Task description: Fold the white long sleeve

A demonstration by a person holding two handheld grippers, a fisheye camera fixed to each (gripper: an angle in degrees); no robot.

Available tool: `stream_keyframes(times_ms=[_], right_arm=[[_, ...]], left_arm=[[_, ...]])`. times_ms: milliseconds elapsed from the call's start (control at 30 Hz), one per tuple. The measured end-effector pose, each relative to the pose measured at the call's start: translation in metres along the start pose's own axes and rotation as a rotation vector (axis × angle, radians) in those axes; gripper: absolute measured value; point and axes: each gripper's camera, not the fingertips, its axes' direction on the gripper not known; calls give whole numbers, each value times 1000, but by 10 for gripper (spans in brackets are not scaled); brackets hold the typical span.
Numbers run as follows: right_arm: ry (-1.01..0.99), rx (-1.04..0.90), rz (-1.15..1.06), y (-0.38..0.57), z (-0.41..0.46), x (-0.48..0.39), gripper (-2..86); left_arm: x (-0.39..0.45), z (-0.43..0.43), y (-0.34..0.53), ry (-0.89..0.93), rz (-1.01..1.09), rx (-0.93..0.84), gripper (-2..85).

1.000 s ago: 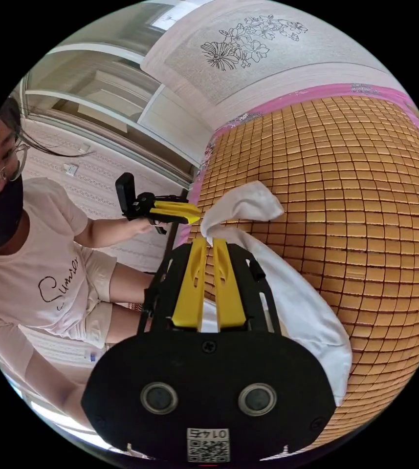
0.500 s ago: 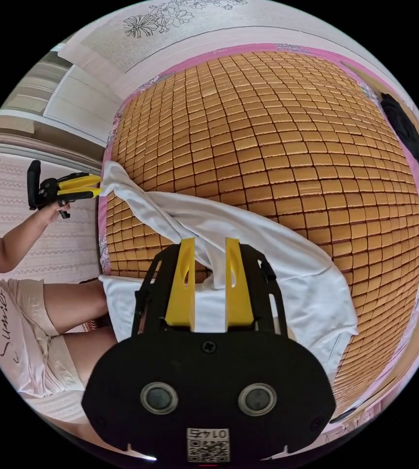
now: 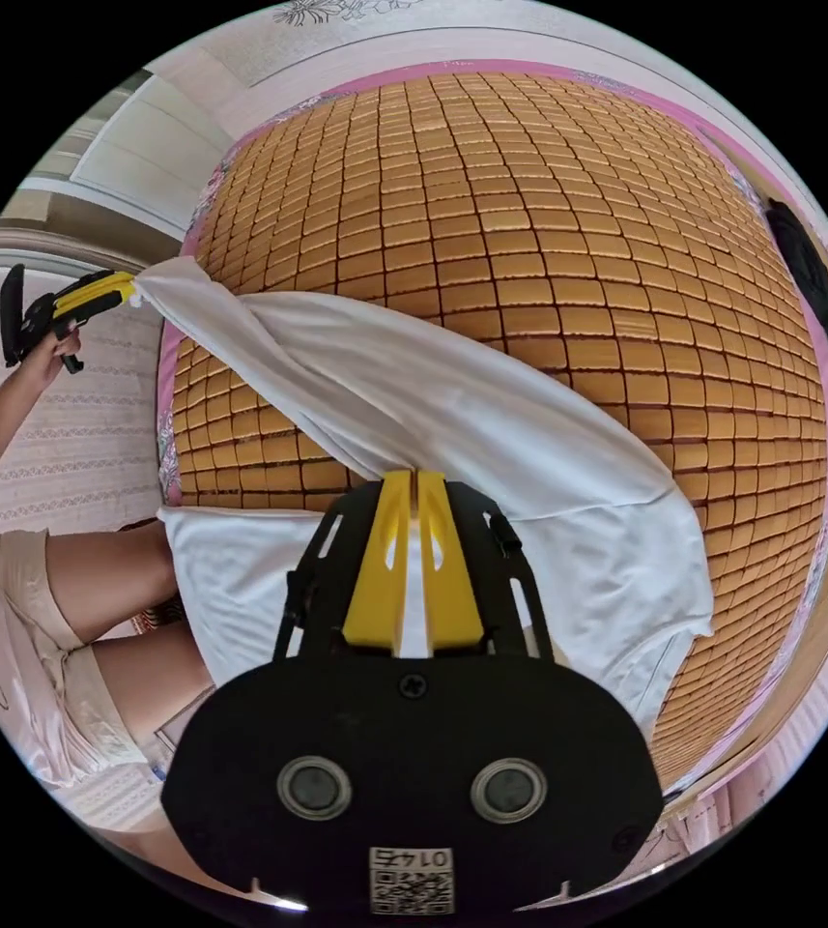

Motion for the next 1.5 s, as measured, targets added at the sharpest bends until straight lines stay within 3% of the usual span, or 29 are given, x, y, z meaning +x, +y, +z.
stream_keyframes(times_ms=[167,333,433,533,700,767,1000,1300,1500], right_arm=[[-81,142,-15,12,-26,12,0],[-110,162,-79,19,-43,18,2],[-265,86,-147,12,-30,28,7],[-344,-1,-141,3,-7,37,15],[-126,101,-10,-3,-2,45,24],[2,142,76,-9,9,51,31],[43,232,155,-5,33,61,9],[-51,331,194,9,19,77,-3],[-8,321,207,-3,16,92,-3]], left_arm=[[-5,-58,0,-31,98,83,-9],[-10,-90,-1,29,88,62,-8],[-16,-93,1,-19,91,87,-6],[-14,-59,22,-43,184,-39,0],[-20,-1,76,-54,172,-329,9],[-40,-3,75,19,19,-275,29],[-103,29,40,162,-360,-157,85],[-129,24,51,243,-388,-95,-4],[-139,-21,25,199,-288,129,-2]])
